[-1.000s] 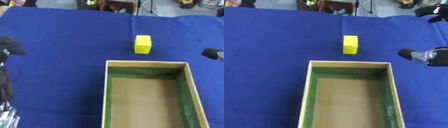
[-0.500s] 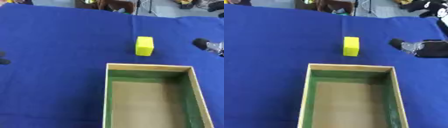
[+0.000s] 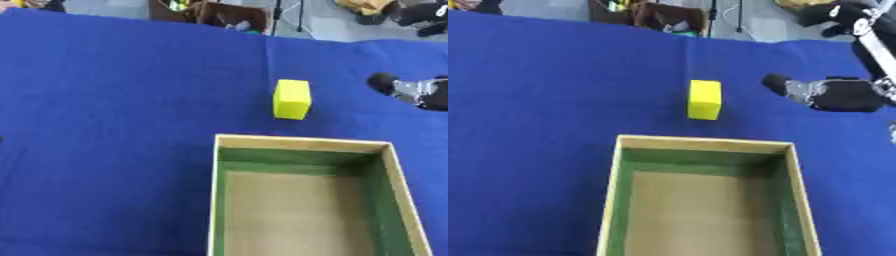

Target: Pick up objects on the table and place them in the box.

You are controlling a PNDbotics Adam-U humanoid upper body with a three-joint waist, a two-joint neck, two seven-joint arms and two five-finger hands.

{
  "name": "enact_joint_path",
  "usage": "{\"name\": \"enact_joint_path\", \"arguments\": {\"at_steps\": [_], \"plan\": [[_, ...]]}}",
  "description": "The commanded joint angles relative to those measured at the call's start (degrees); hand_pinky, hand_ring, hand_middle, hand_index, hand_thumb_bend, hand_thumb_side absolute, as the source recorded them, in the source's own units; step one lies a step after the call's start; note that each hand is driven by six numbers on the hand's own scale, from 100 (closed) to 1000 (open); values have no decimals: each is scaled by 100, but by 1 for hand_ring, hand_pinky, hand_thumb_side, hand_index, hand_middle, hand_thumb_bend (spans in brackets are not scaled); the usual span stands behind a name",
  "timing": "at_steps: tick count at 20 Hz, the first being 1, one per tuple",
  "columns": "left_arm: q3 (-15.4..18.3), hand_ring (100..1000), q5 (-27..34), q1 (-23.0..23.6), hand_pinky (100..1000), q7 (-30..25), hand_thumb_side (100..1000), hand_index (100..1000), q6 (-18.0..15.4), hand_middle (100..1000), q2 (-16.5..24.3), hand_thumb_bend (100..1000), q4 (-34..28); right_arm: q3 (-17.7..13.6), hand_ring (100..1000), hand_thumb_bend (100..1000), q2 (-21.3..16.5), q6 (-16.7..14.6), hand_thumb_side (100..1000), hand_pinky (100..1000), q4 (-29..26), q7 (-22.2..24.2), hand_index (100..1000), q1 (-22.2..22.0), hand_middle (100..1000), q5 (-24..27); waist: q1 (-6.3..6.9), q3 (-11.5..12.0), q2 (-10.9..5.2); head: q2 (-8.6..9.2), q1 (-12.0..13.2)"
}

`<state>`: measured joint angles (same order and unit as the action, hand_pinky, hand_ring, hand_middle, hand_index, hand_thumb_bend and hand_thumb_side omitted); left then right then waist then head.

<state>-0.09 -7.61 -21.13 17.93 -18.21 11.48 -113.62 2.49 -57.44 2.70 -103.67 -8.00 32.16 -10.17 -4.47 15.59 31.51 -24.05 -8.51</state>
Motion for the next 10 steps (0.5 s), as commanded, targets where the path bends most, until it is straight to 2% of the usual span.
{"name": "enact_joint_path", "arguments": {"at_steps": [1,6,10], "plan": [[-10,610,-28,-19,530,-13,1000,840,-15,587,2,100,-97,-20,853,660,-295,5,576,773,32,-5,853,125,726,70,2,46,-117,128,-144],[-24,610,-21,-20,530,-32,1000,839,-15,587,-18,100,-97,56,854,662,-342,-23,562,775,125,126,852,261,730,37,-9,184,-133,238,-493],[-26,609,-3,-22,529,-41,1000,839,-14,587,-29,100,-97,125,856,671,-364,-49,521,777,186,433,853,326,740,-98,-18,259,-136,292,-606]]}}
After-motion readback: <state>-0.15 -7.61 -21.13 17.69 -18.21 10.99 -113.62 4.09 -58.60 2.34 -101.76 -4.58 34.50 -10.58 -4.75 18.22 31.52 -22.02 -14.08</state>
